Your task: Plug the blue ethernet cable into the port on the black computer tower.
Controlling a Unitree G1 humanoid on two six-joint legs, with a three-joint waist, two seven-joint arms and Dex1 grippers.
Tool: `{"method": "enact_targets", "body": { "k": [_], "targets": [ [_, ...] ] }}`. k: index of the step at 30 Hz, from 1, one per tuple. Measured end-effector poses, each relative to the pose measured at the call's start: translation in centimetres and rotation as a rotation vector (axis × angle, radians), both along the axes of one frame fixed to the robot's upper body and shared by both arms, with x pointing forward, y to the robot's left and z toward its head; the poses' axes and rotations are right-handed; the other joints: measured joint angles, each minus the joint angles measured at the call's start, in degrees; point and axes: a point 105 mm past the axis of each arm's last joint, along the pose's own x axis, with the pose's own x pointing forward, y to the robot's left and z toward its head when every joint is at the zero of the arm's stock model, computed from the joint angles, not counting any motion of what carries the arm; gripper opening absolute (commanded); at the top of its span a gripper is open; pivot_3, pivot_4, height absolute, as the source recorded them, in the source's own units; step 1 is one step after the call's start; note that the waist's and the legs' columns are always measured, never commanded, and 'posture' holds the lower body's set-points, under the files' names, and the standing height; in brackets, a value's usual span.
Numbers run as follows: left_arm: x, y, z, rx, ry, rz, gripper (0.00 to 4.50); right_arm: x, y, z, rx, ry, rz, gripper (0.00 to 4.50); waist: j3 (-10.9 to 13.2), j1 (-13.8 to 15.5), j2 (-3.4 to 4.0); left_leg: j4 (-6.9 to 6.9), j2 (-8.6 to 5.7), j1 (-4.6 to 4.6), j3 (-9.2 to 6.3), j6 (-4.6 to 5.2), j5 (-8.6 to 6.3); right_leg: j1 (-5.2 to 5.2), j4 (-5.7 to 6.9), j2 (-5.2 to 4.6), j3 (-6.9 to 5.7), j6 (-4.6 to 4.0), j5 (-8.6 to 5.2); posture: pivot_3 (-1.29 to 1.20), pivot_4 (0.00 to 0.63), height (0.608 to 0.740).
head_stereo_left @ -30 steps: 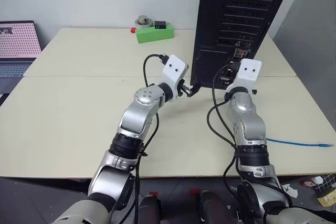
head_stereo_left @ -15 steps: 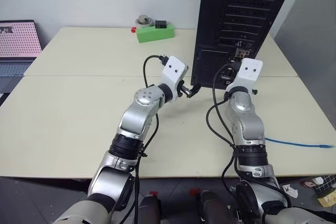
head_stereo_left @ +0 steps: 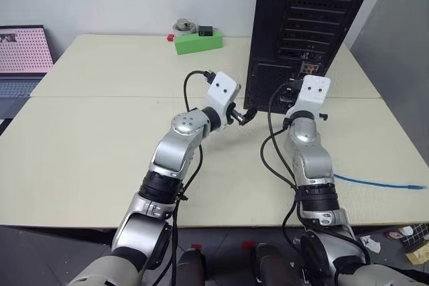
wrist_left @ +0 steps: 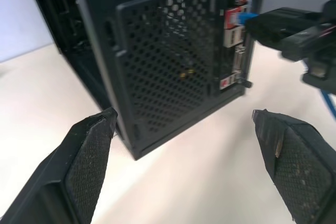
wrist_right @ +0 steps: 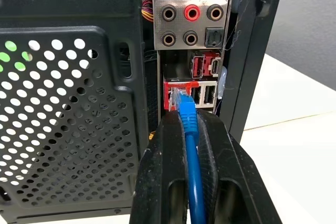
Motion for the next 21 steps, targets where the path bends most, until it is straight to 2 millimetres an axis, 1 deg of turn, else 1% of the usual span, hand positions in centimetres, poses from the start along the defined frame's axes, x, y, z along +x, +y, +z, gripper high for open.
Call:
{"method": "enact_targets", "body": {
  "k": [4, 13, 21],
  "targets": [
    [-0.3, -0.2, -0.1, -0.008, 0.018, -0.034, 4.40, 0.4, 0.5, 0.0, -0.011, -0.006, 0.014, 0.01, 0.0, -0.5, 0.01, 0.00, 0.00, 0.02, 0.01, 0.00, 0.00, -0.02, 0.03, 0.01, 0.02, 0.00, 0.00, 0.00, 0.150, 0.740],
    [-0.1, 0.4, 0.2, -0.012, 0.025, -0.030, 4.40, 1.3, 1.8, -0.1, -0.064, -0.021, 0.028, 0.01, 0.0, -1.8, 0.01, 0.00, 0.01, 0.07, 0.02, 0.00, 0.00, -0.02, 0.08, 0.03, 0.08, -0.01, 0.01, 0.00, 0.150, 0.740],
    [0.1, 0.8, 0.4, -0.017, 0.023, -0.020, 4.40, 1.7, 2.0, -0.1, -0.064, -0.021, 0.038, 0.01, 0.0, -2.1, 0.01, 0.00, 0.01, 0.10, 0.02, 0.00, 0.00, -0.02, 0.10, 0.06, 0.11, -0.03, 0.08, 0.00, 0.150, 0.740]
  ]
}}
